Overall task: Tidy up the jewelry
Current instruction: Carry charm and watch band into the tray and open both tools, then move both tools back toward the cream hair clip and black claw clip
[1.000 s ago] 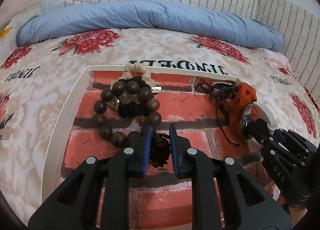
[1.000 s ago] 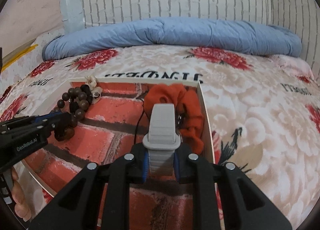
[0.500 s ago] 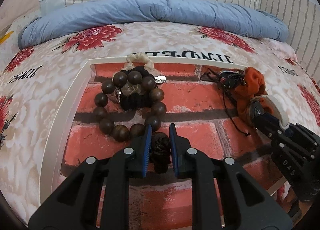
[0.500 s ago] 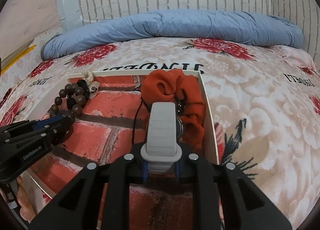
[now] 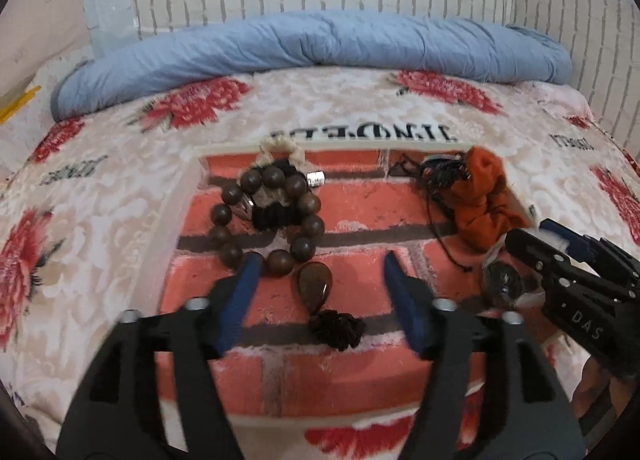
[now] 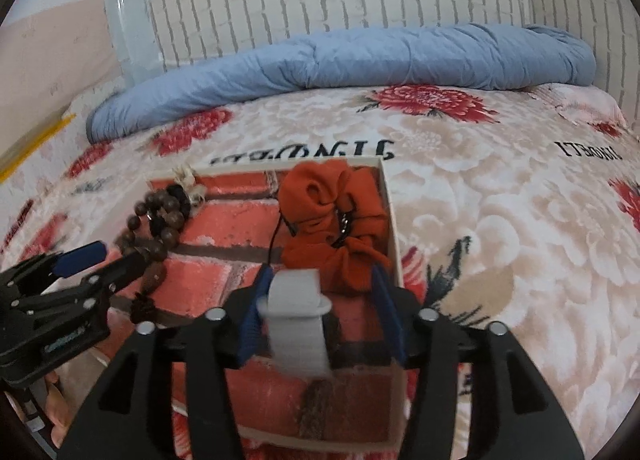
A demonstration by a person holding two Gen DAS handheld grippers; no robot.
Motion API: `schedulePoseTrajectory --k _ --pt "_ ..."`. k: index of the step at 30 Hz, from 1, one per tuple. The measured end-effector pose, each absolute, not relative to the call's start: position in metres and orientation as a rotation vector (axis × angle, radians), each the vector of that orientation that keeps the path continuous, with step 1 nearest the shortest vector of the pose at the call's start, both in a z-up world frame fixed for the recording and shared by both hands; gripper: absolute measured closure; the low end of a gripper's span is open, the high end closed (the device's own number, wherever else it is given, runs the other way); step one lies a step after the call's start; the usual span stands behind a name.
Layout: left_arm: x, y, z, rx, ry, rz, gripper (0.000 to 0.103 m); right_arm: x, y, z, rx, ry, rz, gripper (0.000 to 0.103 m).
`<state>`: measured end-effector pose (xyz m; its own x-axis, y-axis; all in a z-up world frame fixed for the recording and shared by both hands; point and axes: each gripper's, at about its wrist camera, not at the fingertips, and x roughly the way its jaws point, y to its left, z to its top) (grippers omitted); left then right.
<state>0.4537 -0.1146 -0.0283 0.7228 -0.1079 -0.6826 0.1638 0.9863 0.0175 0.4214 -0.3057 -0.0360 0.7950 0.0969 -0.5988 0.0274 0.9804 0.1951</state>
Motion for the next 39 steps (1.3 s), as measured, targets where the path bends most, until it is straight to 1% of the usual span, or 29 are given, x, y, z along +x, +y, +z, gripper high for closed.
schedulePoseTrajectory --k 2,3,4,6,8,10,21,22,23,29,39 --pt "0.441 -0.112 -0.014 0.078 0.715 -0.147 0.022 0.413 -0.308 -0.026 0.22 0.626 0.045 0.029" --pt "0.435 -0.111 -0.008 0.076 0.704 -0.15 0.018 0.408 -0.308 -0.021 0.222 0.612 0.046 0.027" --pt "0.43 -0.109 -0.004 0.074 0.697 -0.152 0.016 0.404 -0.307 -0.017 0.221 0.602 0.047 0.021" --pt "0.417 -0.104 0.007 0.07 0.678 -0.153 0.01 0.394 -0.301 -0.01 0.21 0.597 0.049 0.018" --pt "0.403 -0.096 0.016 0.067 0.662 -0.148 0.006 0.386 -0.298 -0.008 0.204 0.597 0.046 0.012" --pt "0.391 -0.089 0.022 0.068 0.653 -0.139 0.005 0.374 -0.293 -0.004 0.196 0.588 0.032 0.009" --pt "0.316 -0.02 0.04 0.163 0.64 -0.063 0.005 0.317 -0.253 0.021 0.147 0.575 -0.018 0.008" --pt "0.311 -0.014 0.039 0.177 0.64 -0.055 0.005 0.312 -0.249 0.022 0.139 0.573 -0.022 0.006" --pt "0.305 -0.006 0.038 0.197 0.643 -0.043 0.005 0.307 -0.244 0.022 0.133 0.57 -0.027 0.004" --pt "0.285 0.036 0.031 0.252 0.646 -0.025 0.005 0.286 -0.209 0.012 0.104 0.606 -0.039 0.004" --pt "0.284 0.124 0.007 0.136 0.701 0.019 0.005 0.271 -0.138 -0.002 0.076 0.643 -0.057 0.004"
